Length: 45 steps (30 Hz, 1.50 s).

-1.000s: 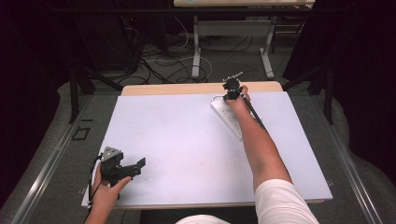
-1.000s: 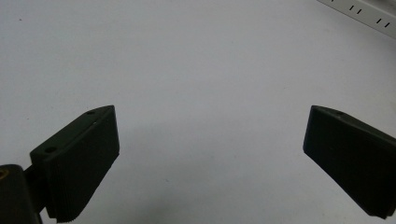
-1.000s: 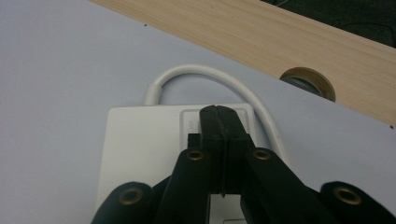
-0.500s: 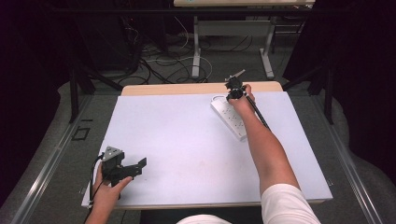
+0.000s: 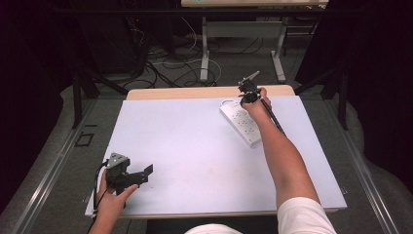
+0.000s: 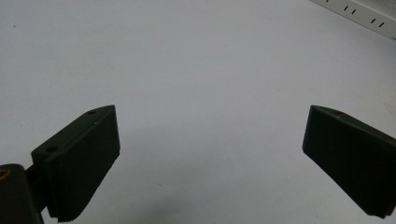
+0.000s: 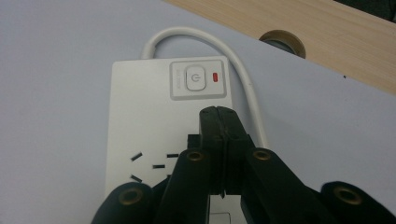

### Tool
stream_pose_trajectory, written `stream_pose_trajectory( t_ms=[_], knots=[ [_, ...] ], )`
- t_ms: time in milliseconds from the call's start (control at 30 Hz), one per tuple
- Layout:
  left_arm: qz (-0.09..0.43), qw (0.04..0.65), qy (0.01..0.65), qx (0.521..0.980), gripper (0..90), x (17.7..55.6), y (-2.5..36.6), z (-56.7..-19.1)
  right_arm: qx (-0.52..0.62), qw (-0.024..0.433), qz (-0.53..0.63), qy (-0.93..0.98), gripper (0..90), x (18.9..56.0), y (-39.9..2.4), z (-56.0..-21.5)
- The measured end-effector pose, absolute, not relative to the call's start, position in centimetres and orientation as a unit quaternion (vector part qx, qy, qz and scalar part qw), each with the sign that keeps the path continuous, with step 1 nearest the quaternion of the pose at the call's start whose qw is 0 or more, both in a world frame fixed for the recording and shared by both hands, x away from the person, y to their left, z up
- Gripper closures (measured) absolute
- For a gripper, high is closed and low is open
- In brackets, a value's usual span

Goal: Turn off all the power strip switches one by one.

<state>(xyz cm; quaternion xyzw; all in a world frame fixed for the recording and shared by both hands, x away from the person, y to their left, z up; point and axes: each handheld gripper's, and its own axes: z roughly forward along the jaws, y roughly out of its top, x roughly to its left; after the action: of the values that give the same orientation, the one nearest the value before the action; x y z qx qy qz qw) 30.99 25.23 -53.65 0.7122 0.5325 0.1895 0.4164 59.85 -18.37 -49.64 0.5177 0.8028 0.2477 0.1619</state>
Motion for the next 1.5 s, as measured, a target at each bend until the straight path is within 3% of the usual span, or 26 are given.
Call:
stream_pose_trajectory(
  t_ms=[600,1500],
  knots=[
    [0.189,0.412,0.530,0.717,4.1,31.2,25.0,-53.7,0.543,0.126,0.234,0.796,90.0,59.1,-19.7,-50.2],
    [0.191,0.412,0.530,0.716,4.1,31.2,25.0,-53.7,0.552,0.113,0.245,0.789,90.0,59.1,-19.8,-51.2]
  ],
)
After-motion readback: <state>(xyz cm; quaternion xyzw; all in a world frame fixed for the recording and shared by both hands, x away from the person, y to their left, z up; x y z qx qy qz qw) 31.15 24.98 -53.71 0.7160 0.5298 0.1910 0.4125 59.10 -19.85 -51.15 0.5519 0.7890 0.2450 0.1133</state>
